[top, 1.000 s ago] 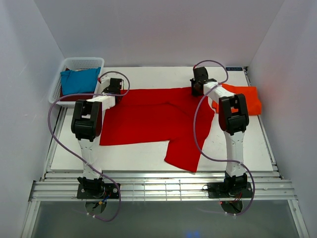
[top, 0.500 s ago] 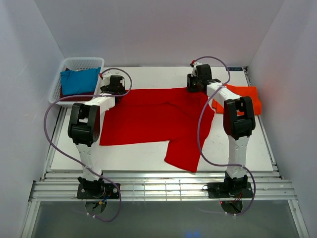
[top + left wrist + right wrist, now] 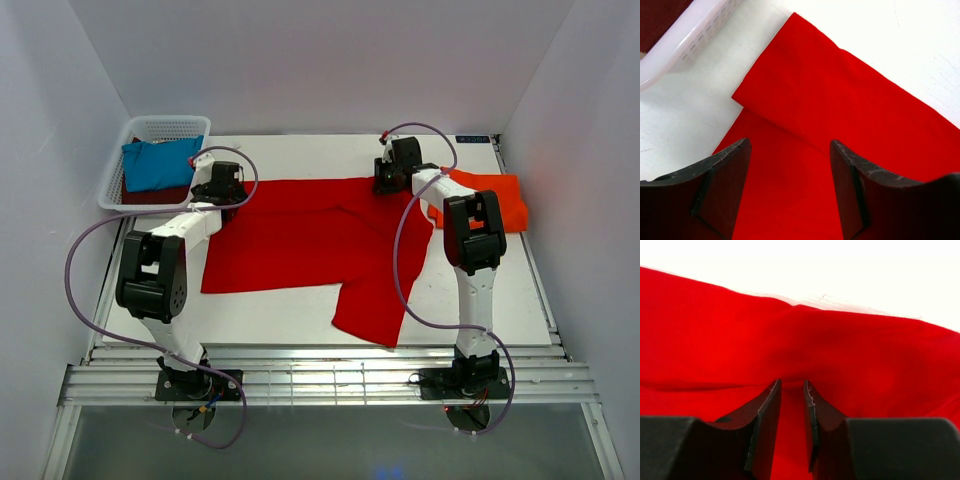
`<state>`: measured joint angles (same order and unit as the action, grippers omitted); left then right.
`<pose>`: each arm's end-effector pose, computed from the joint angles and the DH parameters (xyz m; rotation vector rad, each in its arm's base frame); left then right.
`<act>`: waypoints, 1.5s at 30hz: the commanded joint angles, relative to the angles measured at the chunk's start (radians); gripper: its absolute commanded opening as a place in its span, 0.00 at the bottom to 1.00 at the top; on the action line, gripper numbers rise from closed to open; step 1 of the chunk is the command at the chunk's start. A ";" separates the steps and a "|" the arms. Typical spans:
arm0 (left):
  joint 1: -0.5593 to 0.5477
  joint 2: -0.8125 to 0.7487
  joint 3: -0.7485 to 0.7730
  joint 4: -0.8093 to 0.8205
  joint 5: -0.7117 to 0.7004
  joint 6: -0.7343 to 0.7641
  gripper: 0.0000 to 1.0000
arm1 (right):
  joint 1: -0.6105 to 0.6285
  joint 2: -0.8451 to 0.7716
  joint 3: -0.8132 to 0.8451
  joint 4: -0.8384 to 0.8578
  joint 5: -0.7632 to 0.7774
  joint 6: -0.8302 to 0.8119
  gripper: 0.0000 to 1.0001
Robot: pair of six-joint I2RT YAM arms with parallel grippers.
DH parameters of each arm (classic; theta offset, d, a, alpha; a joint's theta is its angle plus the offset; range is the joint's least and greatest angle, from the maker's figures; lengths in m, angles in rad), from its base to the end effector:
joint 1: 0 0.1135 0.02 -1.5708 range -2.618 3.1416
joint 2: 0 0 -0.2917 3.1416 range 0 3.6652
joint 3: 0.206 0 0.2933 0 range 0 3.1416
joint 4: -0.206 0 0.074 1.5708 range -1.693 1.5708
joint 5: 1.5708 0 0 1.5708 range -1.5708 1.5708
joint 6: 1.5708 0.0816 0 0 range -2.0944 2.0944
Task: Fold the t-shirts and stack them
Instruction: Fold the tshirt
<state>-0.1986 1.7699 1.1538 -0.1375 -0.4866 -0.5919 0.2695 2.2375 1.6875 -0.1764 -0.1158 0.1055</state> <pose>0.4519 -0.0520 0.1825 -0.6651 2.1221 0.1379 0.5685 0.1668 0.1408 -0.2494 2.2996 0.3253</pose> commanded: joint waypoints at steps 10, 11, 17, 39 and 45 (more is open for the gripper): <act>-0.004 -0.076 -0.017 -0.020 -0.006 -0.013 0.75 | -0.001 -0.003 0.057 -0.006 0.022 -0.024 0.34; -0.005 -0.075 -0.017 -0.020 -0.006 -0.013 0.75 | -0.001 -0.004 0.055 -0.009 0.028 -0.033 0.34; -0.005 -0.081 -0.019 -0.025 -0.004 -0.016 0.75 | -0.001 -0.007 0.043 -0.020 0.025 -0.046 0.35; -0.004 -0.110 -0.028 -0.033 -0.015 -0.020 0.75 | -0.001 -0.021 -0.014 -0.023 -0.002 -0.047 0.08; -0.004 -0.118 -0.032 -0.037 -0.009 -0.028 0.75 | 0.000 -0.052 -0.054 -0.012 0.007 -0.049 0.25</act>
<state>-0.1997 1.7195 1.1347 -0.1654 -0.4873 -0.6071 0.2695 2.2322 1.6592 -0.1780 -0.1085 0.0719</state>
